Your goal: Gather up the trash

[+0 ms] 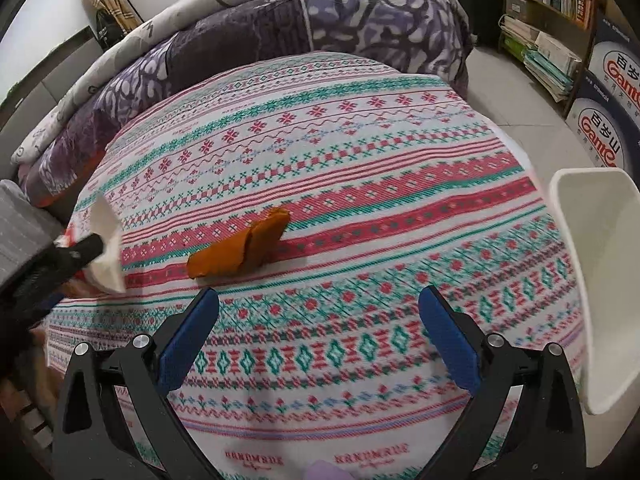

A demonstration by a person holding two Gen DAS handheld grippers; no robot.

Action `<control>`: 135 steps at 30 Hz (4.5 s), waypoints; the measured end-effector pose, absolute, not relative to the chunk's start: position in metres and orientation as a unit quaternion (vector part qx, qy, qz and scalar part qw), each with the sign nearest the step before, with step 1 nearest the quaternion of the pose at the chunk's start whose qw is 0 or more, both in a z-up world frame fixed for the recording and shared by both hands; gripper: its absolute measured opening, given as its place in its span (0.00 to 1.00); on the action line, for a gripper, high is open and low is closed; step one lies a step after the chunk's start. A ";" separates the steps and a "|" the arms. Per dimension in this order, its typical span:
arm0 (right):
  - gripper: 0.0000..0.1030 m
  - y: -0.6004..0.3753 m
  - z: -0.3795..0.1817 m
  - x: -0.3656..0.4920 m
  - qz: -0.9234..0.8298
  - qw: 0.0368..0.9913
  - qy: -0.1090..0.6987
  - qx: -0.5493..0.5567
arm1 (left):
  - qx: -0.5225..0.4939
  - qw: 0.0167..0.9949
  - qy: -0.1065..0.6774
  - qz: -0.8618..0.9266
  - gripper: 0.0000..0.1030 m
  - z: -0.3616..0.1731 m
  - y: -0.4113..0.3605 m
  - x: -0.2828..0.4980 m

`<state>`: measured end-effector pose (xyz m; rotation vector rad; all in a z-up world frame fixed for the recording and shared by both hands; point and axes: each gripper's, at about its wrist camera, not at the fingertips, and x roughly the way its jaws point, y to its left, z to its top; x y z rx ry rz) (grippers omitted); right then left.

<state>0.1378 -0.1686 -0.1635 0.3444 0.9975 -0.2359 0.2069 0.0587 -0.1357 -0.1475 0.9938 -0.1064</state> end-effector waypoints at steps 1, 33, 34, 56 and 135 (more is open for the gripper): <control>0.93 -0.166 -0.164 0.141 -0.113 0.860 0.472 0.160 | -0.071 0.878 0.470 -0.049 0.82 -0.131 0.060 0.204; 0.16 -0.163 -0.121 0.149 -0.035 0.898 0.409 0.157 | -0.054 0.919 0.391 -0.018 0.82 -0.073 0.066 0.174; 0.16 -0.164 -0.117 0.146 -0.036 0.900 0.405 0.154 | -0.053 0.920 0.388 -0.019 0.82 -0.070 0.064 0.172; 0.16 -0.197 -0.058 0.081 -0.069 0.932 0.336 0.113 | -0.008 0.937 0.345 -0.047 0.82 -0.032 0.009 0.127; 0.93 -0.386 0.038 -0.124 -0.349 0.893 0.176 0.222 | 0.032 0.919 0.291 -0.265 0.93 0.025 -0.191 -0.019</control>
